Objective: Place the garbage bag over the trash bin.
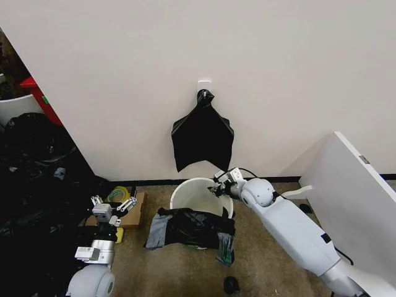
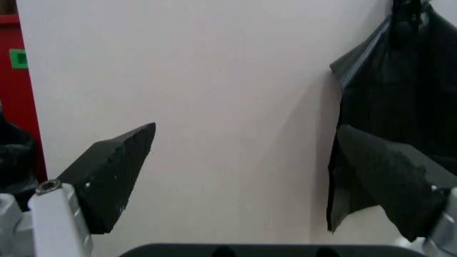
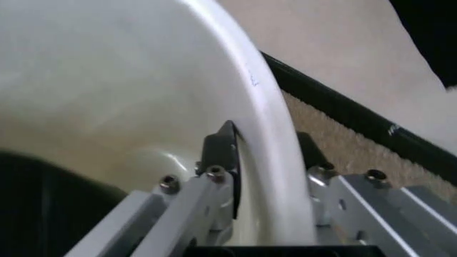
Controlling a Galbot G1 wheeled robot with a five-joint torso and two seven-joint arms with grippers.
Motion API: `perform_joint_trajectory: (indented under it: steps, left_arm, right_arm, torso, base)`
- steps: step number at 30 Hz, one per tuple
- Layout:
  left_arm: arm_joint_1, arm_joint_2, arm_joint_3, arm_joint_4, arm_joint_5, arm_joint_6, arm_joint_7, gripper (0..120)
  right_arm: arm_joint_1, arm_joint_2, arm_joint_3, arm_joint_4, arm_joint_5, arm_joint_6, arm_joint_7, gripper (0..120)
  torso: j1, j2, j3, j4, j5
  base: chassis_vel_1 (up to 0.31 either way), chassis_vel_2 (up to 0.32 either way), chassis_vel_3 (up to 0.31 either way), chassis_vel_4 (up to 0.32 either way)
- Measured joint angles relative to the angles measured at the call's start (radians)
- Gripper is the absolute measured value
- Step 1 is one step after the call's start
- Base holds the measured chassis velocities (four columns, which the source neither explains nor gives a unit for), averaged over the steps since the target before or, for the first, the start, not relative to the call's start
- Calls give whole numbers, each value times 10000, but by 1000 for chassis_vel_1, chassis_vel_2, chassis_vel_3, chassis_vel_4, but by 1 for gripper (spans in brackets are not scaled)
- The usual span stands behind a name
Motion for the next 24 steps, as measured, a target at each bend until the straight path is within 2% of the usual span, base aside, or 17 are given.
perform_joint_trajectory:
  steps: [2,4,5,7,8,9,10,11,12,13,16,18,20,22,24]
  left_arm:
    - [-12,-29,89,-5,43,8,-55,100]
    - [-12,-29,98,-12,49,9,-67,100]
    - [-14,-26,103,-26,56,9,-88,100]
    - [-18,13,91,-32,60,9,-162,100]
    - [-21,41,73,-32,60,4,-206,100]
    - [-21,41,73,-32,60,4,-206,100]
    - [-25,63,58,-32,60,1,-243,100]
    - [-32,107,33,-29,60,-11,-319,100]
    - [-39,123,26,-28,58,-21,-366,100]
    - [-39,123,26,-28,58,-21,-366,100]
    - [-58,153,37,-54,50,-33,-466,100]
    - [-63,158,45,-80,47,-35,-477,100]
    - [-65,175,58,-208,18,-40,-504,100]
    - [-64,176,58,-220,16,-40,-509,100]
    - [1,184,35,-381,-4,-45,-577,100]
  right_arm:
    - [-475,-157,88,539,1143,27,1779,6]
    - [-602,-195,104,674,1425,81,2245,4]
    - [-916,-270,133,991,2089,273,3351,2]
    - [-1736,-396,281,1845,3557,855,5702,2]
    - [-2085,-455,359,2224,4088,1153,6470,2]
    - [-2085,-455,359,2224,4088,1153,6470,2]
    - [-2409,-494,434,2549,4492,1433,7089,1]
    - [-3125,-500,658,3311,5108,2027,8308,0]
    - [-3549,-471,827,3769,5337,2318,8884,0]
    - [-3549,-471,827,3769,5337,2318,8884,0]
    - [-4936,-291,1352,4943,5567,3145,9963,0]
    - [-5247,-238,1439,5135,5515,3356,10052,0]
    - [-6084,28,1737,5580,5287,4015,10183,0]
    - [-6163,70,1774,5615,5273,4080,10207,0]
    - [-6756,564,2088,5848,5214,4479,10402,0]
  torso:
    - [0,0,0,0,1]
    - [0,0,0,1,1]
    - [0,0,-1,-1,2]
    - [0,0,0,-1,3]
    - [0,0,0,-1,0]
    - [0,0,0,-1,0]
    - [0,0,-1,-4,-1]
    - [0,0,-1,-6,2]
    - [0,0,0,-4,-1]
    - [0,0,0,-4,-1]
    - [0,0,0,-2,-3]
    - [0,0,0,-6,-3]
    - [-1,0,-1,-4,-1]
    - [-1,1,-1,-3,-1]
    - [0,0,0,-3,-3]
  base:
    - [0,0,0,0]
    - [0,0,0,0]
    - [0,0,0,0]
    - [0,0,0,0]
    - [0,0,0,0]
    - [0,0,0,0]
    - [0,0,0,0]
    - [0,0,0,0]
    - [0,0,0,0]
    - [0,0,0,0]
    - [0,0,0,0]
    - [0,0,0,0]
    - [0,0,0,0]
    - [0,0,0,0]
    - [0,0,0,0]
